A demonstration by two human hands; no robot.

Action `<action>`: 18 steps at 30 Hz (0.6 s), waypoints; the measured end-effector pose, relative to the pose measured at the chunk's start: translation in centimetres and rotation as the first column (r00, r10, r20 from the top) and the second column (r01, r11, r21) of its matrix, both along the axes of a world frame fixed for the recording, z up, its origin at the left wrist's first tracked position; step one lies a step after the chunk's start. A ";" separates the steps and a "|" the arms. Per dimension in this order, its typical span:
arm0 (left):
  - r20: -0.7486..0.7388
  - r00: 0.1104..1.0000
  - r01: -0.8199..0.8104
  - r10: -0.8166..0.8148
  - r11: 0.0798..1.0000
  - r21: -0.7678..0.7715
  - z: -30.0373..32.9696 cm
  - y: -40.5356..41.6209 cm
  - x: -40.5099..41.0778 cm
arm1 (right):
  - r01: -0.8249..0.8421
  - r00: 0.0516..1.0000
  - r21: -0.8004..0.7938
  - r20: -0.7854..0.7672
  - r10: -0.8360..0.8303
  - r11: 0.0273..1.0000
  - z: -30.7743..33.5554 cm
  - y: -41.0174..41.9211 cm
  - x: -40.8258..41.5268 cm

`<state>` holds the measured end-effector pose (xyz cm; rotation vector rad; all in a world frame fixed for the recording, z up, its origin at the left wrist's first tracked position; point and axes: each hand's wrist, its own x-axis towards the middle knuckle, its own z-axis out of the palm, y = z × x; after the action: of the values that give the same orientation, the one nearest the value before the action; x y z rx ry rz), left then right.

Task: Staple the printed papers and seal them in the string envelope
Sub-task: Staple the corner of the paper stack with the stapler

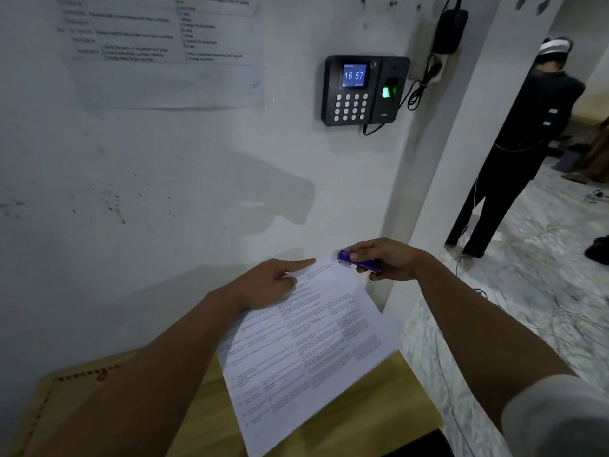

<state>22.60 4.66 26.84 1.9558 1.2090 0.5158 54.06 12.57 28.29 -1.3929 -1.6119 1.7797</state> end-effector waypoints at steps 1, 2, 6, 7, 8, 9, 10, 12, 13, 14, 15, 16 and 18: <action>0.013 1.000 -0.003 0.003 1.000 -0.002 0.1 -0.1 0.0 | 0.003 1.000 0.001 0.003 -0.003 1.000 0.0 0.0 -0.1; 0.018 1.000 -0.005 0.005 1.000 0.002 0.1 -0.3 0.1 | 0.005 1.000 0.003 0.005 -0.005 1.000 0.1 0.0 -0.2; 0.002 1.000 -0.019 0.019 1.000 0.003 0.1 -0.4 -0.2 | 0.005 1.000 0.010 -0.013 -0.005 1.000 0.0 -0.2 -0.5; -0.001 1.000 -0.021 0.021 1.000 -0.005 0.1 -0.4 -0.2 | 0.004 1.000 0.012 -0.012 -0.004 1.000 0.0 -0.2 -0.5; -0.002 1.000 -0.024 0.024 1.000 -0.010 0.1 -0.5 -0.2 | 0.001 1.000 0.015 -0.007 -0.001 1.000 -0.1 -0.3 -0.6; 0.001 1.000 -0.027 0.027 0.999 -0.017 0.3 -0.6 -0.1 | -0.003 1.000 0.019 -0.004 0.003 1.000 -0.1 -0.4 -0.6; 0.004 1.000 -0.027 0.027 1.000 -0.014 0.3 -0.7 -0.1 | -0.007 1.000 0.027 -0.009 0.007 1.000 -0.1 -0.5 -0.6; 0.021 0.999 -0.030 0.030 1.000 -0.002 0.5 -1.0 0.1 | 0.000 0.999 0.052 -0.042 0.003 0.999 -0.3 -0.6 -0.7; 0.024 0.999 -0.030 0.030 1.000 -0.003 0.6 -1.0 0.1 | 0.009 0.998 0.063 -0.061 -0.005 0.998 -0.3 -0.6 -0.7; 0.027 0.999 -0.033 0.033 0.999 -0.007 0.6 -0.9 0.1 | 0.019 0.997 0.068 -0.079 -0.013 0.997 -0.3 -0.7 -0.7; 0.027 0.999 -0.038 0.038 0.999 -0.007 0.7 -0.8 0.1 | 0.025 0.996 0.070 -0.092 -0.018 0.997 -0.4 -0.7 -0.7; 0.024 0.999 -0.045 0.045 0.999 -0.006 0.6 -0.8 0.2 | 0.027 0.995 0.070 -0.101 -0.020 0.997 -0.5 -0.8 -0.7; 0.013 0.999 -0.044 0.044 0.999 -0.005 0.7 -1.1 0.3 | 0.030 0.994 0.068 -0.102 -0.023 0.997 -0.6 -0.8 -0.6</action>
<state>22.92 3.61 27.55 1.9230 1.2462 0.5476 53.49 11.79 27.71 -1.2659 -1.5797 1.7333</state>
